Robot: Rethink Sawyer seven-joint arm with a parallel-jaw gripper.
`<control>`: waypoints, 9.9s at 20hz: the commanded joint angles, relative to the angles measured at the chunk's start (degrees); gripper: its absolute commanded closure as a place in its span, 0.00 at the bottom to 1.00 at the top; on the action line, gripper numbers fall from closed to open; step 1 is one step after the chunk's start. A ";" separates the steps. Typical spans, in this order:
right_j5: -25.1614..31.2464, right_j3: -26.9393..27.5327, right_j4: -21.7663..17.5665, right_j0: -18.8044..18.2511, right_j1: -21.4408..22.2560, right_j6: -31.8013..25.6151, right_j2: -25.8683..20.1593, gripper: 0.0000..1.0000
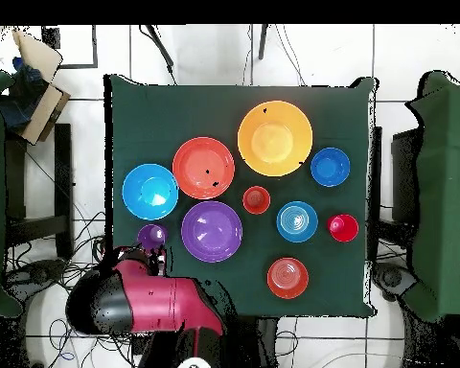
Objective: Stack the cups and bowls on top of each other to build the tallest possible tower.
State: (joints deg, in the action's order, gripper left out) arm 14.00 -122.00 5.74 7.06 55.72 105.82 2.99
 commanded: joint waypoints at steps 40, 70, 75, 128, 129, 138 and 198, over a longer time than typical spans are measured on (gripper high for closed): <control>-2.32 2.66 -6.35 -15.25 -8.67 0.98 -10.60 0.00; -12.45 0.95 -23.13 -20.81 -17.45 2.44 -5.94 0.00; -11.60 1.61 -25.11 -24.08 -17.93 1.39 -9.09 0.00; -1.41 11.38 -22.58 -25.38 -15.25 5.05 -11.70 0.00; -1.64 11.60 -22.65 -25.18 -15.70 5.32 -11.32 0.00; -1.76 13.57 -22.96 -25.52 -20.12 5.63 -9.89 0.00; -10.59 15.86 -23.93 -25.19 -25.63 6.84 -8.32 0.00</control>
State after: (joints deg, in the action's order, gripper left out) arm 6.29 -103.77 -16.91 -17.61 31.65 106.14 -1.26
